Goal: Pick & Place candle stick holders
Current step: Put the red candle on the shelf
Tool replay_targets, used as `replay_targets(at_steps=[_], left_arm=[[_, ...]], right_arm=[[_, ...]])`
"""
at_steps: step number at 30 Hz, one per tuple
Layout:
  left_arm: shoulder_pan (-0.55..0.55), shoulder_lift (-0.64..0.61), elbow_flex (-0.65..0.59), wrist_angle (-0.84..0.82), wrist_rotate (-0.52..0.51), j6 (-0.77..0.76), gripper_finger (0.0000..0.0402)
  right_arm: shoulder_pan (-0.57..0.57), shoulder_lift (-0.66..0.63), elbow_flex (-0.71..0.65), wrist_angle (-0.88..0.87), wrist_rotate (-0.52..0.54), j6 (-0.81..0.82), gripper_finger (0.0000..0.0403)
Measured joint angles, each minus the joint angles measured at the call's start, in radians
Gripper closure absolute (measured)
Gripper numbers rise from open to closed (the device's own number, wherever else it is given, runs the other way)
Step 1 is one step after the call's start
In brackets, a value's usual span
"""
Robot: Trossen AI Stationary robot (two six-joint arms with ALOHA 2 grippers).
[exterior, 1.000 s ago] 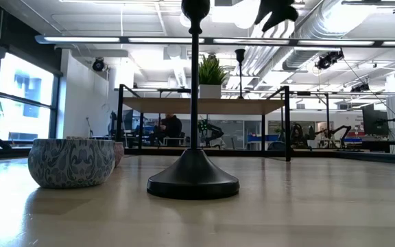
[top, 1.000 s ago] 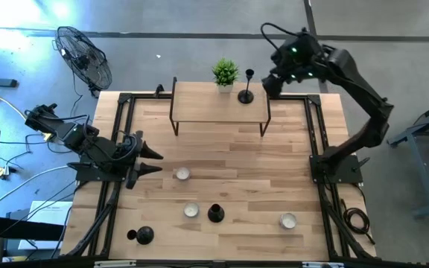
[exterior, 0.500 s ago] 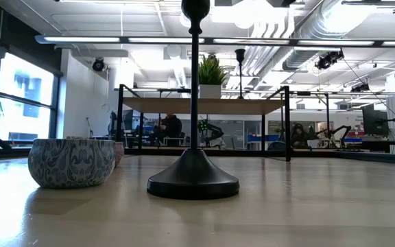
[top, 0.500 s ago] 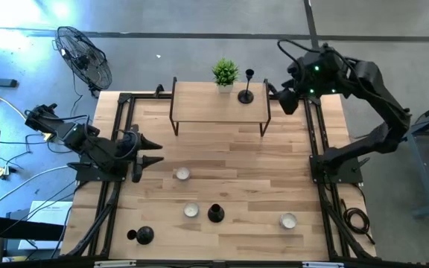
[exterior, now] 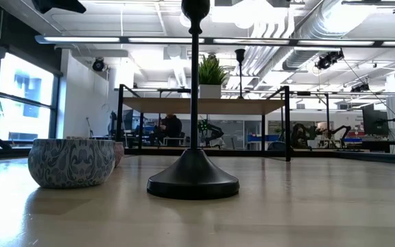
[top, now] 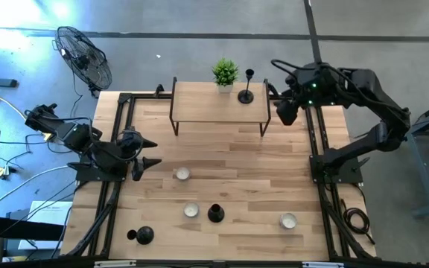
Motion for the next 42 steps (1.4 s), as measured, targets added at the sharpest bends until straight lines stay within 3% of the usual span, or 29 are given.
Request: replay_targets(at_steps=[11, 18, 26, 38, 42], left_arm=[[0.000, 0.005, 0.000, -0.036, 0.102, -0.021, 0.0060], [0.000, 0.043, 0.000, -0.044, 0.143, -0.064, 0.0060], [0.001, 0.122, 0.000, -0.083, 0.132, -0.076, 0.0060], [0.001, 0.276, 0.000, -0.116, 0.125, 0.191, 0.0060], [0.032, 0.345, 0.000, -0.139, 0.204, 0.269, 0.0060]], right_arm=[[0.123, -0.002, -0.030, -0.041, 0.108, 0.090, 0.0178], [0.190, -0.011, -0.203, -0.019, 0.112, 0.150, 0.0178], [0.263, -0.011, -0.422, 0.179, 0.084, 0.173, 0.0178], [0.362, -0.011, -0.533, 0.340, 0.020, 0.305, 0.0178], [0.419, -0.011, -0.533, 0.361, 0.025, 0.364, 0.0178]])
